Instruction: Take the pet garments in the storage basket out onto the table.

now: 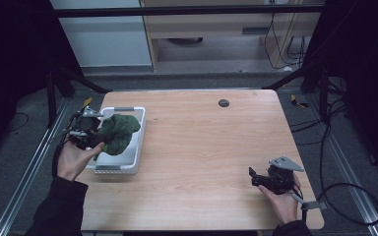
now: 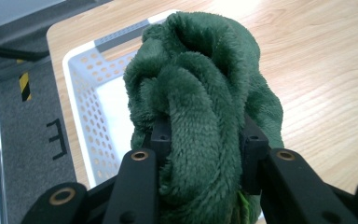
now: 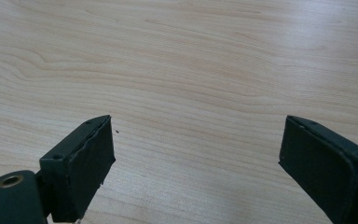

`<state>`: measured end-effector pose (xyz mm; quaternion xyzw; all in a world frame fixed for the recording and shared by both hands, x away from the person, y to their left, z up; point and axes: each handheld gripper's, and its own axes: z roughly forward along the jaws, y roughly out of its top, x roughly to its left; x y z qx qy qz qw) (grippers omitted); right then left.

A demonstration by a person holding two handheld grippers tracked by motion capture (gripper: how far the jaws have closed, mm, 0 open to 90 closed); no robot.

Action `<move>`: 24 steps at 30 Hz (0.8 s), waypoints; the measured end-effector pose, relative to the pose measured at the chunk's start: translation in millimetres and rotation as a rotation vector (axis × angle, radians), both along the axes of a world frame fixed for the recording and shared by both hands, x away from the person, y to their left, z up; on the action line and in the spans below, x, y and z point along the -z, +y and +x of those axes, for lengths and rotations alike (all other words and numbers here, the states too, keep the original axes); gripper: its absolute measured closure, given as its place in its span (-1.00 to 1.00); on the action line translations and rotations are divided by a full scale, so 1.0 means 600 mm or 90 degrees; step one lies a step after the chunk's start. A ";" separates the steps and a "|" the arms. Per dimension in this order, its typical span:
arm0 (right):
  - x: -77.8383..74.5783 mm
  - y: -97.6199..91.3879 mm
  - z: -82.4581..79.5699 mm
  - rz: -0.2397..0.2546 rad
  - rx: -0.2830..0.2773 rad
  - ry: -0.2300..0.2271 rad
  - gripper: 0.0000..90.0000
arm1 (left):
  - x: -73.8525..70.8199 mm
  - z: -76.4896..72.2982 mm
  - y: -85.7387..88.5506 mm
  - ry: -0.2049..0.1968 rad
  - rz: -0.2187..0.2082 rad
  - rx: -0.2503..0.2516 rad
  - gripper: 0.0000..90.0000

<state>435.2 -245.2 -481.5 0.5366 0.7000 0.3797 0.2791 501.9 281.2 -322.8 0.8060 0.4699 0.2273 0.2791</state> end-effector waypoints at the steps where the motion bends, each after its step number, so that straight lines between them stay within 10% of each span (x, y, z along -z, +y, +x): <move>1: 0.000 0.000 0.000 0.000 0.000 0.000 -0.78 | -0.003 -0.002 -0.003 0.001 0.001 0.005 0.47; 24: -0.001 -0.001 -0.001 0.002 -0.001 -0.002 -0.78 | -0.026 -0.034 -0.093 -0.001 0.017 0.139 0.47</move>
